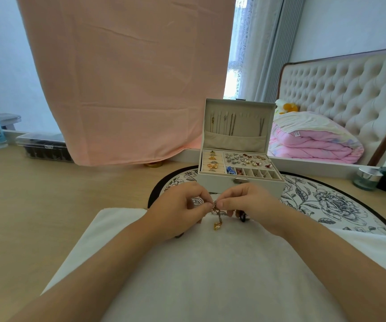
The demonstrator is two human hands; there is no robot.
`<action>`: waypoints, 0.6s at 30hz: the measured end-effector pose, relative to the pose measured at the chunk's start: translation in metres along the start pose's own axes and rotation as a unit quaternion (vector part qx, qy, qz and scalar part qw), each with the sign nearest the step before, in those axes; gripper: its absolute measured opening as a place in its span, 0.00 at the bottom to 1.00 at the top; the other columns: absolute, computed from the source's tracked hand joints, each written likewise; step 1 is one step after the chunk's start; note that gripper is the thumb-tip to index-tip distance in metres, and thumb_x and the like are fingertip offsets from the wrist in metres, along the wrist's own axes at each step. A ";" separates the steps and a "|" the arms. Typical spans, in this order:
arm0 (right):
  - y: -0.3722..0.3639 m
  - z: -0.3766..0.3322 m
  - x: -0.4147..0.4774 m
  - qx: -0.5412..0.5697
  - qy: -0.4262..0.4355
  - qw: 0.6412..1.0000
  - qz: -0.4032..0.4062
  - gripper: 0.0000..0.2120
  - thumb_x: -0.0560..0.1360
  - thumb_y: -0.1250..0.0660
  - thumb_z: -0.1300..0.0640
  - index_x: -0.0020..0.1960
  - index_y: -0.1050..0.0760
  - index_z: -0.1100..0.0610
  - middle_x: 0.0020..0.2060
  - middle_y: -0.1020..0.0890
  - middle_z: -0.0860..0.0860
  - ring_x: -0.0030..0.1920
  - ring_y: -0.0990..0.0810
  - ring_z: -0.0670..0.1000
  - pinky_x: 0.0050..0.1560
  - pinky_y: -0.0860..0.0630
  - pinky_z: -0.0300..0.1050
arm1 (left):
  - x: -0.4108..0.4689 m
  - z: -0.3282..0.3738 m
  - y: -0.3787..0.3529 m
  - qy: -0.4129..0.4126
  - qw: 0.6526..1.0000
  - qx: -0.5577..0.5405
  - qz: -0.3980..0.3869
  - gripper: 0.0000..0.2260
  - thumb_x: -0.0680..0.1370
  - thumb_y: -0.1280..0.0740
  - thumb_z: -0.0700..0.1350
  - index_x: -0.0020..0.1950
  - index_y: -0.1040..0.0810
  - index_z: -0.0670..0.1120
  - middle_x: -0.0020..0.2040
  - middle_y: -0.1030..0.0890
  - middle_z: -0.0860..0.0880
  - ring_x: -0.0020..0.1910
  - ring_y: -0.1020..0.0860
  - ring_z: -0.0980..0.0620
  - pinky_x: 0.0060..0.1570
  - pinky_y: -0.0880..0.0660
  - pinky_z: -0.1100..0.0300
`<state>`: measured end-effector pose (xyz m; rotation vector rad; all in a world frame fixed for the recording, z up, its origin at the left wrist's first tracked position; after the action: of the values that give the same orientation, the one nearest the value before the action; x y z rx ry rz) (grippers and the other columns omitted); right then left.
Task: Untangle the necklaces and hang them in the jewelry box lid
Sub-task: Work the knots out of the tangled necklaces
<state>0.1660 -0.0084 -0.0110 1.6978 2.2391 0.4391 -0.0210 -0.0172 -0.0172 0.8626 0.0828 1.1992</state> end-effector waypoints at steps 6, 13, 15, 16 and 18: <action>0.009 0.004 0.006 0.047 0.008 0.999 0.019 0.05 0.77 0.30 0.59 0.45 0.15 0.59 0.42 0.14 0.52 0.42 0.21 0.49 0.51 0.27 0.44 | 0.001 -0.004 0.003 -0.041 0.999 0.005 -0.019 0.09 0.73 0.31 0.41 0.40 0.22 0.56 0.44 0.19 0.55 0.49 0.21 0.55 0.52 0.25 0.63; 0.015 0.004 0.010 0.088 -0.035 0.995 0.029 0.11 0.81 0.42 0.61 0.43 0.24 0.60 0.41 0.17 0.55 0.38 0.24 0.52 0.37 0.32 0.44 | 0.000 -0.009 0.010 0.012 0.995 -0.089 -0.041 0.05 0.67 0.41 0.45 0.32 0.31 0.54 0.33 0.30 0.52 0.37 0.31 0.53 0.43 0.33 0.58; 0.014 0.003 0.009 0.108 -0.039 0.993 0.008 0.09 0.81 0.42 0.60 0.44 0.27 0.60 0.40 0.18 0.56 0.34 0.27 0.51 0.34 0.34 0.43 | 0.000 -0.012 0.011 0.030 0.993 -0.103 -0.046 0.07 0.66 0.42 0.44 0.30 0.33 0.54 0.32 0.33 0.49 0.36 0.34 0.50 0.41 0.34 0.53; 0.013 0.003 0.009 0.116 -0.036 0.993 -0.005 0.09 0.81 0.41 0.59 0.44 0.27 0.59 0.41 0.18 0.56 0.33 0.27 0.50 0.33 0.34 0.43 | 0.000 -0.014 0.011 0.037 0.993 -0.103 -0.052 0.07 0.66 0.42 0.44 0.29 0.34 0.53 0.32 0.34 0.49 0.35 0.35 0.49 0.40 0.35 0.54; 0.012 0.004 0.007 0.118 -0.022 0.992 -0.023 0.09 0.82 0.39 0.58 0.44 0.25 0.59 0.40 0.18 0.56 0.33 0.27 0.50 0.33 0.33 0.43 | 0.000 -0.016 0.011 0.046 0.993 -0.081 -0.072 0.06 0.66 0.41 0.48 0.29 0.35 0.51 0.31 0.36 0.47 0.34 0.36 0.48 0.38 0.36 0.53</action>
<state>0.1760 0.0017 -0.0105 1.7424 2.3715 0.1283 -0.0375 -0.0075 -0.0210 0.6489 0.1192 1.0936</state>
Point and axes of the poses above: each hand's wrist, its own x-axis towards the middle knuckle, its own y-axis out of the back of the hand, z = x × y, the point moved 3 cm from there along x, towards the middle knuckle
